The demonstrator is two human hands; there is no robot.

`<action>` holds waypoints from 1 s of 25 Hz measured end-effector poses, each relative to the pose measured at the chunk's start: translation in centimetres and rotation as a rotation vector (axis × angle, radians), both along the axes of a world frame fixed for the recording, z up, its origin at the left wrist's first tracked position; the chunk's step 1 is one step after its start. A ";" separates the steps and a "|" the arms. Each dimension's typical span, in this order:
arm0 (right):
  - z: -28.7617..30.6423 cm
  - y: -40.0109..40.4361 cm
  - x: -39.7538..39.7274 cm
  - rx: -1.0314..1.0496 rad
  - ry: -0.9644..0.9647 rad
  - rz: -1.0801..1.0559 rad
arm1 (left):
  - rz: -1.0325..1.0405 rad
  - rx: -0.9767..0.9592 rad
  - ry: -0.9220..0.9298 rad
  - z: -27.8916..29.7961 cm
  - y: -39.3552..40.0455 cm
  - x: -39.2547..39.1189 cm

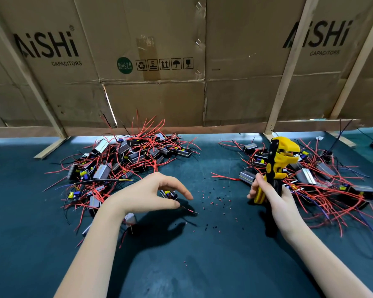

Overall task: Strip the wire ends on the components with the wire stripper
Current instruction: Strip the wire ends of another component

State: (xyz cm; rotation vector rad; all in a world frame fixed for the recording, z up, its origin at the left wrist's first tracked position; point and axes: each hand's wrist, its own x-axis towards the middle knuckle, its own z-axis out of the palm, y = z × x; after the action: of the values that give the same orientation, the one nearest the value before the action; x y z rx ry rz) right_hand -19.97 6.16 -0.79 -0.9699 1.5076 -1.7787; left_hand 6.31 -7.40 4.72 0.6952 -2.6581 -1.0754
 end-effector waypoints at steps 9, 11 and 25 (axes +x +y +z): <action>-0.2 -0.1 -0.1 0.003 -0.001 0.004 | 0.081 -0.024 0.019 -0.8 0.9 -1.8; -0.2 -0.1 -0.1 0.006 0.004 0.007 | 0.135 -0.026 0.051 -1.0 1.6 -2.7; -1.0 0.5 -1.2 0.192 1.273 -0.486 | 0.257 0.227 0.204 -1.7 2.9 -5.1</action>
State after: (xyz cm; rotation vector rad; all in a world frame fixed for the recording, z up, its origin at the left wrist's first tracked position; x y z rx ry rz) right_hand -21.15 6.64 -1.78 -1.9164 2.7858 -1.1781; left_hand 1.26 -4.48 2.97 0.8882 -2.2276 -1.3056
